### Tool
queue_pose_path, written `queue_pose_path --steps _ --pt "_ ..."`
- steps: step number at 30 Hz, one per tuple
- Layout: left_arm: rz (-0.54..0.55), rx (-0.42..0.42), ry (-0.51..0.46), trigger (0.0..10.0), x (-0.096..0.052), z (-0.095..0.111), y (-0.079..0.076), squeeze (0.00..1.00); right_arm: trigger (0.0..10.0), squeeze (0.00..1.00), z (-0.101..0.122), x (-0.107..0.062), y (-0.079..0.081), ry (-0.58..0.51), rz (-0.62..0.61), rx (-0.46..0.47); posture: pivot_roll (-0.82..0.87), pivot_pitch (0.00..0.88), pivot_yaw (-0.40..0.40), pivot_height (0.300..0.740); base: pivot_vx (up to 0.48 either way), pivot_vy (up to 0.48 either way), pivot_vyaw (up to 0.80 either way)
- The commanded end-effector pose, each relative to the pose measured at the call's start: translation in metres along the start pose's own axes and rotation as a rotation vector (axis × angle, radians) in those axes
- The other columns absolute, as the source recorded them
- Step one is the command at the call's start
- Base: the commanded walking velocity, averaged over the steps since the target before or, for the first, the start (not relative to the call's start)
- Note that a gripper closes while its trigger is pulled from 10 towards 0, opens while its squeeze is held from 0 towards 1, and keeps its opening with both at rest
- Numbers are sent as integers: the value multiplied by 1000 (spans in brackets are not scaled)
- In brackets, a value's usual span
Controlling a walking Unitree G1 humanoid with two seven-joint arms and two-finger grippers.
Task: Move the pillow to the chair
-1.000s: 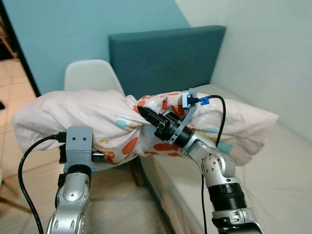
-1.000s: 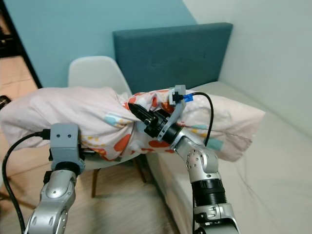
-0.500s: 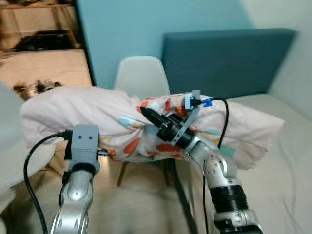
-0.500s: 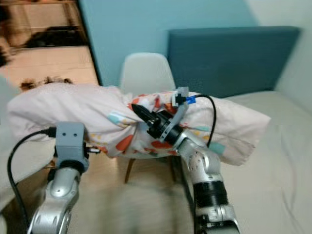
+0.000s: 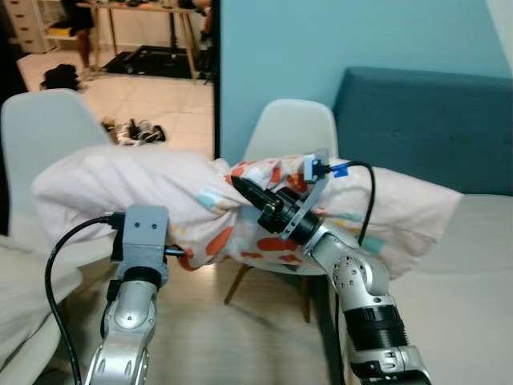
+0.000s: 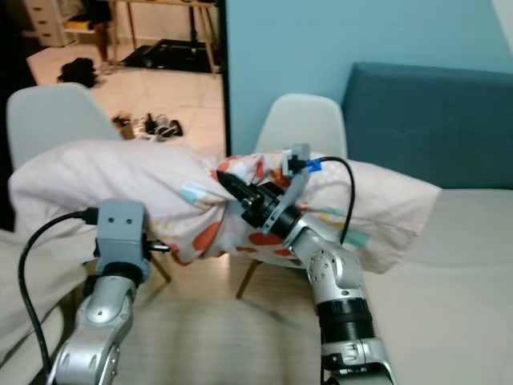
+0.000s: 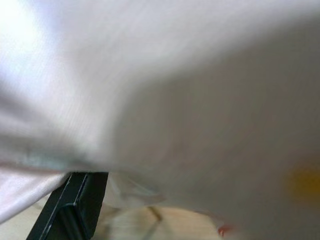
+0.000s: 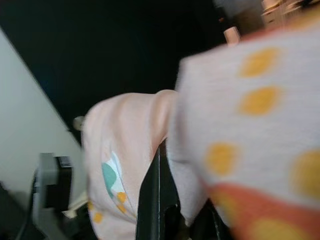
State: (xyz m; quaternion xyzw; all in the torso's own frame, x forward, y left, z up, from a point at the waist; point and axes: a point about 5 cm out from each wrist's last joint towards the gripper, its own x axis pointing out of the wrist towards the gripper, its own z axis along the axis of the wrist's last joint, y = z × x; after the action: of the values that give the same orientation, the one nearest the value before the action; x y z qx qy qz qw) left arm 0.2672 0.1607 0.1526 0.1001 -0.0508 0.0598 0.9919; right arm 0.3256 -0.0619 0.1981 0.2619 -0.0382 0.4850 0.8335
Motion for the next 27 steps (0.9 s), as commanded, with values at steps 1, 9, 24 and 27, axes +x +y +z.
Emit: queue_pose_path --steps 1,9,24,27 --pt "-45 -7 -33 10000 1 6 -9 0 10000 0 10 7 10 -29 82 -36 -24 0 -85 740 0 0 756" --pt "-52 -1 -44 10000 2 8 -9 0 10000 0 9 7 11 -30 82 -36 -24 0 -88 740 0 0 748" --pt "-66 14 -51 10000 4 9 -9 0 10000 0 7 7 9 -29 61 -33 -26 0 -81 740 383 0 431" --pt "-70 16 -52 10000 4 9 -9 0 10000 0 7 7 10 -28 67 -35 -26 0 -81 740 480 0 419"
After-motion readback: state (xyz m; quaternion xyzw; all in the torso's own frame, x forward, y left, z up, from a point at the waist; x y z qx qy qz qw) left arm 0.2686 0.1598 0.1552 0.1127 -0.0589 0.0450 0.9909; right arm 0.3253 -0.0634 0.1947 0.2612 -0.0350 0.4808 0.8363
